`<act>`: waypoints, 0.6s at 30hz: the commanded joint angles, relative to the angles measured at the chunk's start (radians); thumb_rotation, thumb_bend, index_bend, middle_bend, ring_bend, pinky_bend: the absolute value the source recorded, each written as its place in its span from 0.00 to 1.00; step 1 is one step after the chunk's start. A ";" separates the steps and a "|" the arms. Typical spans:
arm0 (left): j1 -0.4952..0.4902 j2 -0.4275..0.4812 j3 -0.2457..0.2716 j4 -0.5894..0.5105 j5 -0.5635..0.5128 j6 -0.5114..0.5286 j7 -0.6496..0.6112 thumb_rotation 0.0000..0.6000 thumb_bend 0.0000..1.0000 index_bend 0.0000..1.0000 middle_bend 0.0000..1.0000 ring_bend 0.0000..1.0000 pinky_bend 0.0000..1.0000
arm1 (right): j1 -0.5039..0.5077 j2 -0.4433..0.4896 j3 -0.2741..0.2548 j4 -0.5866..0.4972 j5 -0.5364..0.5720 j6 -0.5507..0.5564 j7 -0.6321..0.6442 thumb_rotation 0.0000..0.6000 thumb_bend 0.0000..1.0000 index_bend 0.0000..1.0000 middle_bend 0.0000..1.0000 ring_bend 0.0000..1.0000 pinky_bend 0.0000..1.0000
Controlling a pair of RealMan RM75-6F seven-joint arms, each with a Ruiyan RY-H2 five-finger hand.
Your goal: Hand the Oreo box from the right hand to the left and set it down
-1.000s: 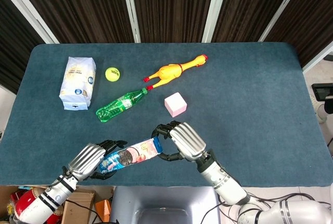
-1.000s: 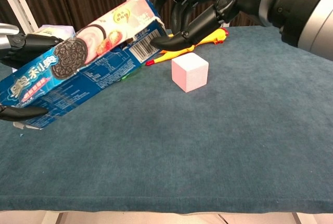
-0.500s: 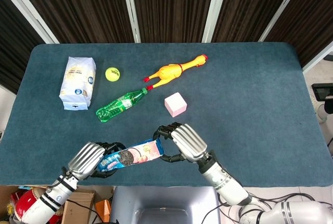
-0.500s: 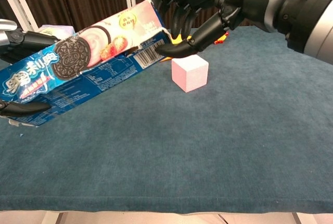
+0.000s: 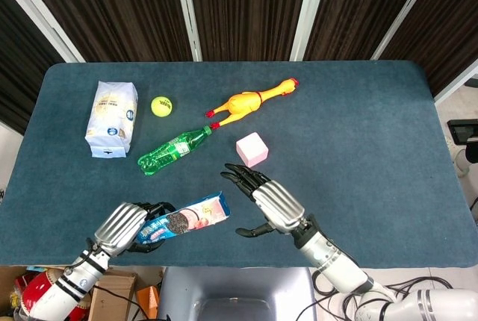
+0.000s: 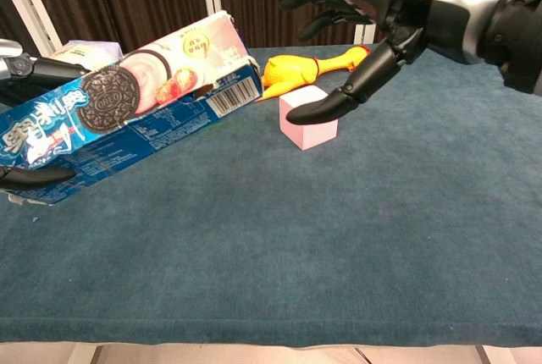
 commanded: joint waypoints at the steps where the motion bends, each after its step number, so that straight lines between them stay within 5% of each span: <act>1: 0.007 -0.005 -0.006 0.019 -0.014 0.022 0.047 1.00 0.31 0.51 0.61 0.56 0.60 | -0.015 0.039 -0.011 -0.010 -0.012 0.002 0.013 1.00 0.00 0.00 0.00 0.00 0.16; 6: 0.014 -0.023 -0.017 0.074 -0.020 0.060 0.156 1.00 0.32 0.52 0.61 0.56 0.60 | -0.049 0.088 -0.030 -0.004 -0.025 0.037 -0.006 1.00 0.00 0.00 0.00 0.00 0.15; 8: 0.003 -0.040 -0.027 0.163 -0.044 0.052 0.220 1.00 0.32 0.52 0.61 0.56 0.60 | -0.093 0.137 -0.080 0.018 -0.070 0.064 -0.004 1.00 0.00 0.00 0.00 0.00 0.16; 18: -0.021 -0.068 -0.007 0.374 -0.057 -0.026 0.158 1.00 0.32 0.54 0.60 0.55 0.58 | -0.230 0.176 -0.197 0.285 -0.296 0.242 0.191 1.00 0.00 0.00 0.00 0.00 0.16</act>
